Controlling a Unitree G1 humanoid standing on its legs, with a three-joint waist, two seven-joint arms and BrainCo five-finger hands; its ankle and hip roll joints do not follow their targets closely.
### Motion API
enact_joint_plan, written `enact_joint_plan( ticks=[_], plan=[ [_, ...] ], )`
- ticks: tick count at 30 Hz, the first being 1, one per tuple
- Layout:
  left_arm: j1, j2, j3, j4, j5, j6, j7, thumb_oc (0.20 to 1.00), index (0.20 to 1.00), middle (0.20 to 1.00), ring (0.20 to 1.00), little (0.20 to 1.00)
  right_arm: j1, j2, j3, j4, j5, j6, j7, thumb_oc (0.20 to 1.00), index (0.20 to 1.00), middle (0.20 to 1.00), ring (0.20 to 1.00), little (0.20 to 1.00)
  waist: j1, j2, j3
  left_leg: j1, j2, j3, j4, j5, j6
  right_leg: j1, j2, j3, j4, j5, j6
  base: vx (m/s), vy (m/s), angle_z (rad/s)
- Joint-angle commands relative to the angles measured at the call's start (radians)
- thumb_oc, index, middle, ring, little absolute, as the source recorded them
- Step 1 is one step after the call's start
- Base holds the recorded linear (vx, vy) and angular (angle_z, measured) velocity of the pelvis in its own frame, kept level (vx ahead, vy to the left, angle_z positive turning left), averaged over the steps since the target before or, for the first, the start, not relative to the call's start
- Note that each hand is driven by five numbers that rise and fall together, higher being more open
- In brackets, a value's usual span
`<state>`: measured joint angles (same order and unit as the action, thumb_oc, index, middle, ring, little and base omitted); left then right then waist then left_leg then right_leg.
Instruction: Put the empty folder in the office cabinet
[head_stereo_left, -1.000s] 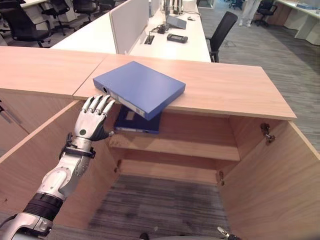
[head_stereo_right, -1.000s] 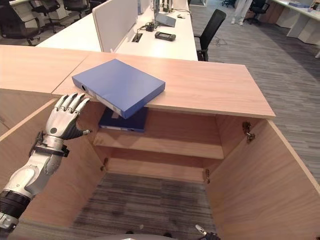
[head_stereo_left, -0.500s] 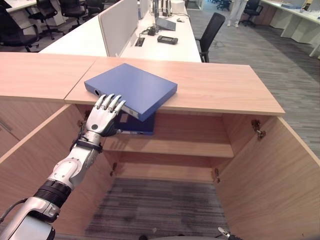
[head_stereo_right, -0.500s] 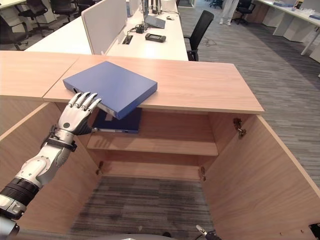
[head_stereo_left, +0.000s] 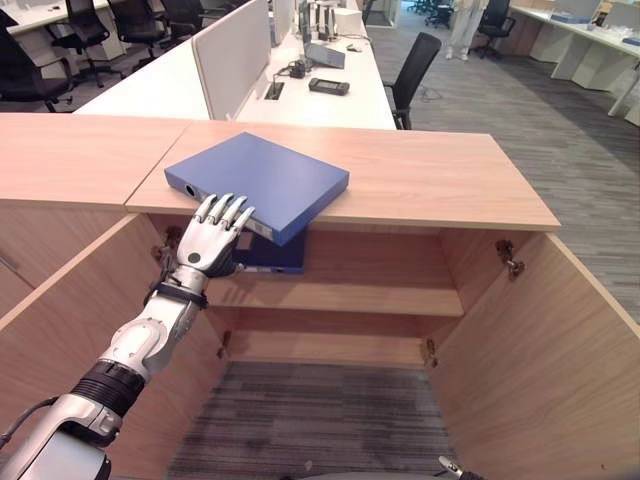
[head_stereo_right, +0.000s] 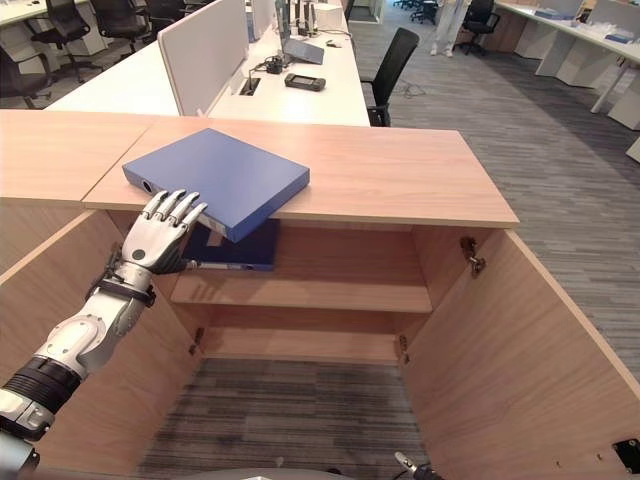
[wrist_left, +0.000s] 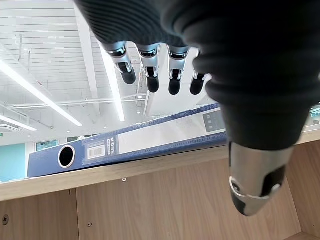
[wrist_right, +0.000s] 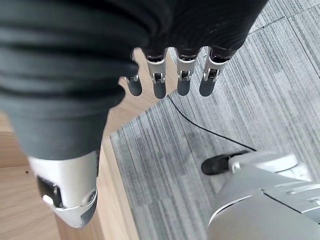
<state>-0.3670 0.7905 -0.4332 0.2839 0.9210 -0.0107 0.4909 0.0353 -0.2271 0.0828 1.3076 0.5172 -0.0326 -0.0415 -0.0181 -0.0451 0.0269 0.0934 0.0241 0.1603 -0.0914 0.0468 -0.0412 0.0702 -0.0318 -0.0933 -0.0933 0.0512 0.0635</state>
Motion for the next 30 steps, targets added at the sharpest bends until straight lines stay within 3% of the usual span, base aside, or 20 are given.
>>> enact_joint_plan(
  ticks=[1,12,30],
  plan=[
    [-0.174,-0.007,-0.01,0.102,0.008,0.02,0.03,1.0,1.0,1.0,1.0,1.0,-0.039,-0.016,0.029,0.056,-0.034,-0.01,-0.011,1.0,1.0,1.0,1.0,1.0,0.009,-0.035,-0.002,0.03,-0.01,0.019,0.004,-0.123,0.003,-0.015,-0.068,-0.045,0.006,0.03,0.133,0.0,0.0,0.0],
    [-0.255,-0.018,-0.06,0.21,0.001,0.06,0.045,1.0,1.0,1.0,1.0,1.0,-0.041,-0.015,0.042,0.047,-0.018,-0.016,-0.013,1.0,1.0,1.0,1.0,1.0,-0.005,-0.034,-0.007,0.035,-0.008,0.028,0.004,-0.126,0.003,-0.018,-0.067,-0.039,0.006,0.032,0.135,0.0,0.0,0.0],
    [-0.32,0.014,-0.089,0.236,-0.005,0.073,0.053,1.0,1.0,1.0,1.0,1.0,-0.041,-0.013,0.053,0.056,-0.024,-0.015,-0.015,1.0,1.0,1.0,1.0,1.0,-0.014,-0.031,-0.013,0.042,-0.012,0.041,0.004,-0.132,0.007,-0.02,-0.065,-0.027,0.006,0.036,0.137,0.01,0.003,-0.04]
  ],
)
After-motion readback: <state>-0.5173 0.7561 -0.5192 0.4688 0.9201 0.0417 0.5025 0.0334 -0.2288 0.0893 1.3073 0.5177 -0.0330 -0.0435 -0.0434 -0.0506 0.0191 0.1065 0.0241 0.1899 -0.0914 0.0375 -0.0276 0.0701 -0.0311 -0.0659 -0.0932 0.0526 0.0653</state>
